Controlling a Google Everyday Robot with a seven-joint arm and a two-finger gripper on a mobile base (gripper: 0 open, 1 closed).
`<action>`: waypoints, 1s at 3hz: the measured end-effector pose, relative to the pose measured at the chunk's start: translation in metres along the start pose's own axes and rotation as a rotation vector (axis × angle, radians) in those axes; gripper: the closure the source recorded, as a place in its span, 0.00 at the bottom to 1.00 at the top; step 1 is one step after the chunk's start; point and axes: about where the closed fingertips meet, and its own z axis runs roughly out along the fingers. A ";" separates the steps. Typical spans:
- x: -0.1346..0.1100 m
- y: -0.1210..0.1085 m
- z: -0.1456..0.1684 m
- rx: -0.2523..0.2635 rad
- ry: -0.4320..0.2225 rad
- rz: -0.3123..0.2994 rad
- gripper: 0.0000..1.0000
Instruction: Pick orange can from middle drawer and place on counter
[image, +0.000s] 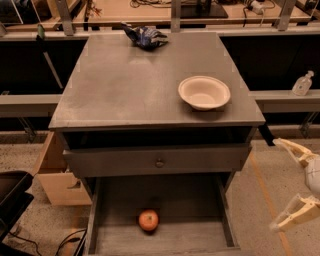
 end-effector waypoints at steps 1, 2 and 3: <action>-0.001 0.000 0.001 -0.002 0.000 -0.001 0.00; 0.004 0.014 0.023 0.017 -0.001 -0.004 0.00; 0.018 0.044 0.082 0.020 -0.011 -0.022 0.00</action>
Offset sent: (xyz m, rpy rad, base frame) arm -0.0155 0.0450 -0.0762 0.0009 -0.0489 -0.0420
